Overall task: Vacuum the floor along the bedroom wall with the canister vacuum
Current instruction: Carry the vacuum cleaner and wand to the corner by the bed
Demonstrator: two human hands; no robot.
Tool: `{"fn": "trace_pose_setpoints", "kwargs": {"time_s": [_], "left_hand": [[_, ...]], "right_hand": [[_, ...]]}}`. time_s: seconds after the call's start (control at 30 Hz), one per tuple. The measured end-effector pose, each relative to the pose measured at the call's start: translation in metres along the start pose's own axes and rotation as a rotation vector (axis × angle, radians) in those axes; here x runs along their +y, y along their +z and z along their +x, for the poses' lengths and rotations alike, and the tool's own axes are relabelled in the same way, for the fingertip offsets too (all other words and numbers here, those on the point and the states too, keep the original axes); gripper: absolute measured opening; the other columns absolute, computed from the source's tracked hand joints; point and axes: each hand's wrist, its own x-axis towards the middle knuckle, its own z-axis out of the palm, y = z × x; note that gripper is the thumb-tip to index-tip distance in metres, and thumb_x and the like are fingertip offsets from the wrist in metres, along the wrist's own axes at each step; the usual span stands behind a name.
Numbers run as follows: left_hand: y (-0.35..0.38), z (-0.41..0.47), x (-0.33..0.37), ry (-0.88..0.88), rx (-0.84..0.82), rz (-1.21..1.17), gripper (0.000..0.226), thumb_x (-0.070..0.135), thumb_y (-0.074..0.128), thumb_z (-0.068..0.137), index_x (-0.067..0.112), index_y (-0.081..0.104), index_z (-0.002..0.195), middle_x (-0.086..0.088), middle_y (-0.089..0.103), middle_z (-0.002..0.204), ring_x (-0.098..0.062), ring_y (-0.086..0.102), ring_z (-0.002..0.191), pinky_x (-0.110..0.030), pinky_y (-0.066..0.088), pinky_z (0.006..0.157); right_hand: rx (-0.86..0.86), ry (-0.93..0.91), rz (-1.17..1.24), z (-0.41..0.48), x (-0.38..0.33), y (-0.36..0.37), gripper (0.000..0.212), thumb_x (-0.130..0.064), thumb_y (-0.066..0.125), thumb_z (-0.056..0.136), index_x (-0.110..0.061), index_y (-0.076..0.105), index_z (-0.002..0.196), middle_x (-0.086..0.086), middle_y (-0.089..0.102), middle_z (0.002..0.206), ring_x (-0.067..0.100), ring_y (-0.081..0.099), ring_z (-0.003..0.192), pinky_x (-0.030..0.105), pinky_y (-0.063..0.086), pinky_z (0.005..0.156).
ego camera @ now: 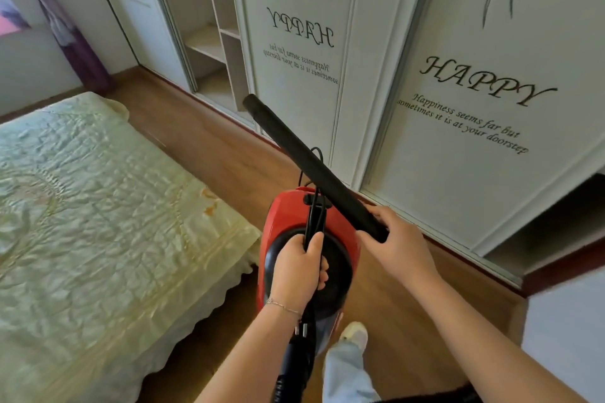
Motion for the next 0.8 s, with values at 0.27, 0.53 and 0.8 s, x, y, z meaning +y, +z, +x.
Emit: {"fn": "trace_pose_setpoints", "kwargs": {"time_s": [0.27,0.53,0.8], "left_hand": [[0.032,0.152,0.065,0.009,0.136,0.034,0.02,0.02,0.053,0.093,0.005,0.05,0.08,-0.007,0.048,0.058,-0.006,0.04,0.034,-0.017,0.036,0.038],[0.023,0.269,0.136,0.061,0.286,-0.03,0.019,0.022,0.052,0.094,0.008,0.054,0.081,-0.003,0.05,0.058,-0.003,0.042,0.035,-0.013,0.038,0.04],[-0.022,0.403,0.155,0.025,0.419,-0.131,0.016,0.022,0.052,0.094,0.007,0.057,0.092,-0.003,0.052,0.06,-0.006,0.045,0.04,-0.014,0.04,0.041]], "right_hand": [[-0.081,-0.046,0.079,0.176,0.025,-0.004,0.047,-0.035,0.066,0.085,-0.029,0.052,0.13,-0.01,0.066,0.103,0.01,0.065,0.088,0.018,0.05,0.071],[-0.126,-0.181,0.038,0.335,0.004,-0.016,0.048,-0.036,0.065,0.086,-0.03,0.051,0.131,-0.005,0.067,0.115,0.015,0.063,0.101,0.019,0.043,0.079],[-0.215,-0.289,0.012,0.481,-0.036,0.044,0.048,-0.04,0.065,0.085,-0.033,0.051,0.13,-0.006,0.068,0.114,0.014,0.064,0.102,0.02,0.044,0.081]]}}
